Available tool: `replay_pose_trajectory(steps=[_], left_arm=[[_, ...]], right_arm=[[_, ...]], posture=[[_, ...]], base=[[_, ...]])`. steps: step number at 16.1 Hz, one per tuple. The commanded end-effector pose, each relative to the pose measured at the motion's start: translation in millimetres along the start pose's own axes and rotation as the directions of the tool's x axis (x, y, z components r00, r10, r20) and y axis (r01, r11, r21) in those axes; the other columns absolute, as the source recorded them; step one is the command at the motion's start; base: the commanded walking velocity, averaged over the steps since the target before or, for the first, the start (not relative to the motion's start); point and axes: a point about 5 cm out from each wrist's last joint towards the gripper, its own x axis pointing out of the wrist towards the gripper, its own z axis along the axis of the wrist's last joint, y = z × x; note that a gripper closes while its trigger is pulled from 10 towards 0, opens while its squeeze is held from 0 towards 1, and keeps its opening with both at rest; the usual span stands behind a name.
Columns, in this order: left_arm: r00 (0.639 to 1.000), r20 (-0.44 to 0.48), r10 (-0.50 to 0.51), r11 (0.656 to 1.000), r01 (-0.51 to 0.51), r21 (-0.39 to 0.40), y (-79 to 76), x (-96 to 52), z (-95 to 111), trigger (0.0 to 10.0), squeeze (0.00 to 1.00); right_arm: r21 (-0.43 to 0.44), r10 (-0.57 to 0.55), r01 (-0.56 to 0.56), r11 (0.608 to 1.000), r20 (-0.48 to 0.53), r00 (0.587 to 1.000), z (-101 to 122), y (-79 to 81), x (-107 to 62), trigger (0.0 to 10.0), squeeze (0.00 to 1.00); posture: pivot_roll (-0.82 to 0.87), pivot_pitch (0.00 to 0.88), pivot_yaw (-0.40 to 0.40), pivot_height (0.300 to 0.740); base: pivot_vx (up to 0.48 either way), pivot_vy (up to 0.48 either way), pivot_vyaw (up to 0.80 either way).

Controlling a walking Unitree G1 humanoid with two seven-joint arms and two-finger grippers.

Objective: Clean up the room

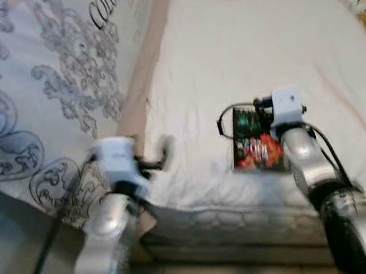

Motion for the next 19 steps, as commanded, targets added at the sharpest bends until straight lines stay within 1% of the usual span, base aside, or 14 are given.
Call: replay_pose_trajectory(steps=[1, 2, 3, 4, 5, 6, 7, 8, 9, 10, 12, 14, 15, 19], left_arm=[[0.993, -0.002, 0.121, 0.993, -0.121, -0.009, 20.1, -2.3, -6, 10.0, 0.0], [0.99, -0.009, 0.141, 0.99, -0.141, 0.006, 22.5, 0.3, -12, 10.0, 0.0], [0.99, -0.01, 0.143, 0.99, -0.143, 0.012, 22.3, 2.1, -14, 10.0, 0.0], [0.99, -0.012, 0.138, 0.99, -0.137, 0.017, 20.5, 4.9, -16, 10.0, 0.0], [0.994, -0.008, 0.109, 0.993, -0.109, 0.038, 14.2, 14.0, -17, 10.0, 0.0], [0.995, -0.003, 0.103, 0.993, -0.103, 0.051, 12.4, 17.8, -18, 10.0, 0.0], [0.992, -0.009, 0.129, 0.989, -0.128, 0.07, 14.8, 22.9, -22, 10.0, 0.0], [0.99, -0.013, 0.14, 0.988, -0.139, 0.069, 16.1, 24.1, -24, 10.0, 0.0], [0.984, -0.007, 0.179, 0.982, -0.178, 0.071, 22.5, 20.7, -25, 10.0, 0.0], [0.979, 0.0, 0.203, 0.975, -0.202, 0.092, 26.9, 17.0, -26, 10.0, 0.0], [0.976, -0.002, 0.219, 0.972, -0.218, 0.083, 30.0, 19.8, -28, 10.0, 0.0], [0.979, 0.026, 0.203, 0.974, -0.204, 0.096, 25.5, 30.2, -23, 10.0, 0.0], [0.979, 0.028, 0.2, 0.975, -0.202, 0.097, 24.0, 31.9, -22, 10.0, 0.0], [0.978, 0.04, 0.206, 0.974, -0.209, 0.09, 24.4, 30.7, -23, 10.0, 0.0]], right_arm=[[-0.012, 0.013, -0.013, 1.0, 0.009, 1.0, -9, 4.3, -16.0, 10.0, 0.0], [0.007, 0.011, -0.011, 1.0, -0.032, 0.999, -23, 4.9, -30.3, 10.0, 0.0], [0.011, 0.011, -0.011, 1.0, -0.053, 0.999, -29, 5.4, -35.6, 10.0, 0.0], [0.056, 0.019, -0.014, 0.998, -0.084, 0.996, -36, 6.6, -40.3, 10.0, 0.0], [0.074, 0.028, -0.022, 0.997, -0.076, 0.997, -36, 7.4, -38.9, 10.0, 0.0], [0.082, 0.029, -0.024, 0.996, -0.068, 0.997, -34, 7.4, -37.2, 10.0, 0.0], [0.085, 0.012, -0.008, 0.996, -0.055, 0.998, -29, 3.8, -36.5, 10.0, 0.0], [0.086, 0.005, 0.0, 0.996, -0.053, 0.999, -28, 2.3, -37.6, 10.0, 0.0], [0.103, -0.015, 0.02, 0.994, -0.052, 0.999, -28, -3.6, -44.6, 10.0, 0.0], [0.113, -0.003, 0.008, 0.994, -0.046, 0.999, -29, -4.8, -49.3, 10.0, 0.0], [0.111, 0.027, -0.022, 0.994, -0.035, 0.999, -27, -2.8, -49.1, 10.0, 0.0], [0.099, 0.054, -0.052, 0.994, -0.021, 0.998, -22, 0.1, -45.2, 10.0, 0.0], [0.099, 0.056, -0.054, 0.994, -0.022, 0.998, -21, 0.5, -44.9, 10.0, 0.0], [0.101, 0.05, -0.047, 0.994, -0.033, 0.998, -21, 0.4, -47.3, 10.0, 0.0]], posture=[[0.01, 0.0, -0.014, 0.719], [-0.03, 0.0, -0.014, 0.719], [-0.03, 0.0, -0.011, 0.719], [-0.05, 0.0, -0.003, 0.719], [-0.09, 0.0, 0.027, 0.719], [-0.09, 0.0, 0.033, 0.719], [-0.11, 0.0, 0.057, 0.719], [-0.11, 0.0, 0.058, 0.719], [-0.12, 0.0, 0.056, 0.719], [-0.13, 0.0, 0.058, 0.719], [-0.14, 0.0, 0.058, 0.719], [-0.15, 0.0, 0.057, 0.719], [-0.15, 0.0, 0.056, 0.719], [-0.13, 0.0, 0.053, 0.719]], base=[[0.0, -0.454, 0.0], [0.0, -0.45, 0.0], [0.0, -0.45, 0.0], [0.0, -0.454, 0.0], [0.0, -0.454, 0.0], [0.0, -0.454, 0.0], [0.0, -0.469, 0.0], [0.0, -0.469, 0.0], [0.0, -0.458, 0.0], [0.0, -0.454, 0.0], [0.0, -0.454, 0.0], [0.0, -0.458, 0.0], [0.0, -0.458, 0.0], [0.0, -0.458, 0.68]])
